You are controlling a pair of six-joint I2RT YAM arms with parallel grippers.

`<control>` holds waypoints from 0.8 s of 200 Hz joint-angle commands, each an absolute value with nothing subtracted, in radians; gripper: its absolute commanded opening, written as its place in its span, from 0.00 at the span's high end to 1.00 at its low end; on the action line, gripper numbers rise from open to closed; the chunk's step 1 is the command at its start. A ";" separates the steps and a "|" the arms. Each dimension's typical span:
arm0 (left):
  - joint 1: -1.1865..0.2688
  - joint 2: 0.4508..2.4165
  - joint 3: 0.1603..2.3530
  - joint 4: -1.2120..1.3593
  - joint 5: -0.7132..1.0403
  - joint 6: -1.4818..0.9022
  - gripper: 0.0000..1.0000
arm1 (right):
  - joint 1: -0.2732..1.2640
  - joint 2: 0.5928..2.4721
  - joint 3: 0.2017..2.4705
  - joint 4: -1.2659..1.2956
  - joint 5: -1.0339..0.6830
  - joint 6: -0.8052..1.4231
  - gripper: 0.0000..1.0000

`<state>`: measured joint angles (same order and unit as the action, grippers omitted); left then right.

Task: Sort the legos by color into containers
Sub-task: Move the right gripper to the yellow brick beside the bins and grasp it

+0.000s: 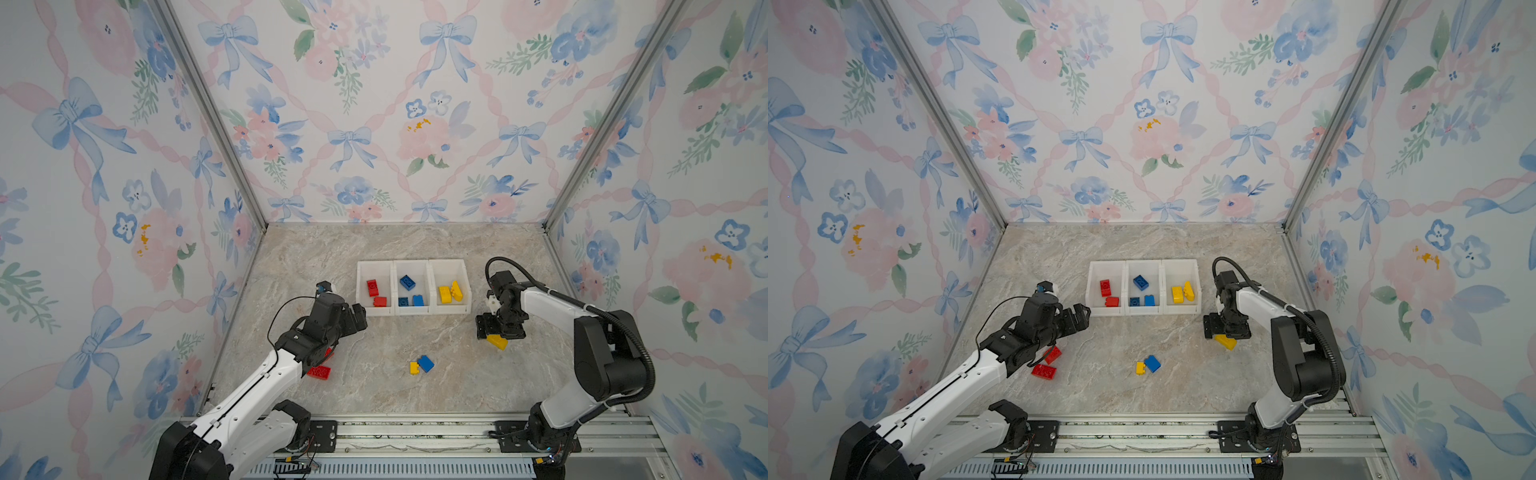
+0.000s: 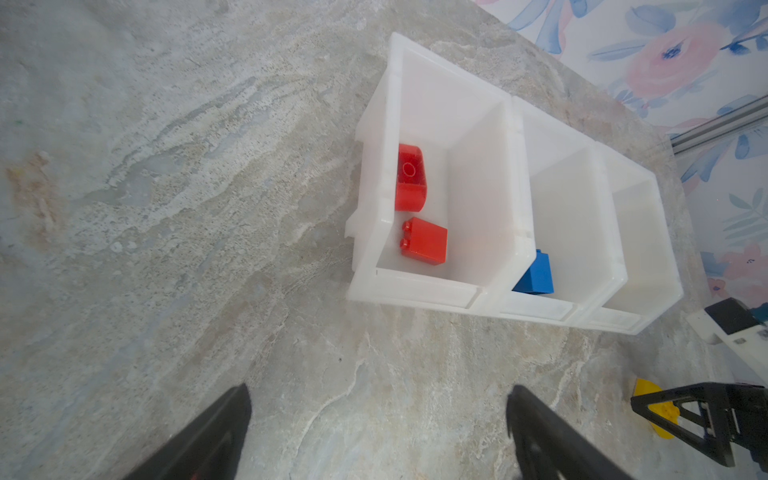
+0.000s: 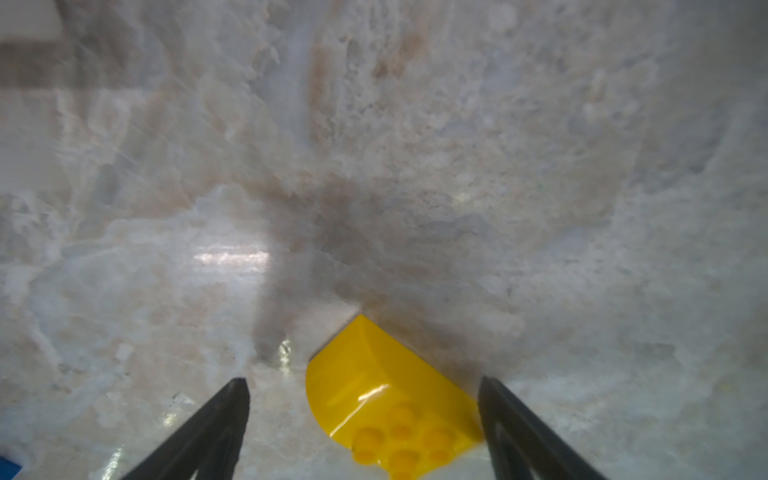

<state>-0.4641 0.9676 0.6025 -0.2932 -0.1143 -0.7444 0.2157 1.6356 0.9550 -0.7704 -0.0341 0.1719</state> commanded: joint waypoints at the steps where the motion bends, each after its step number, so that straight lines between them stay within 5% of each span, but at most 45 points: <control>1: -0.460 0.950 0.582 -0.298 -0.111 -0.743 0.02 | 0.249 1.626 0.943 -0.785 -0.037 0.193 0.13; 160: -0.459 0.931 0.571 -0.299 -0.109 -0.743 0.02 | 0.344 1.650 0.951 -0.816 0.049 0.244 0.53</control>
<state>-0.4641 0.9447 0.5850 -0.2932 -0.1139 -0.7448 0.3332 1.6371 0.9550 -0.7845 0.0265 0.2314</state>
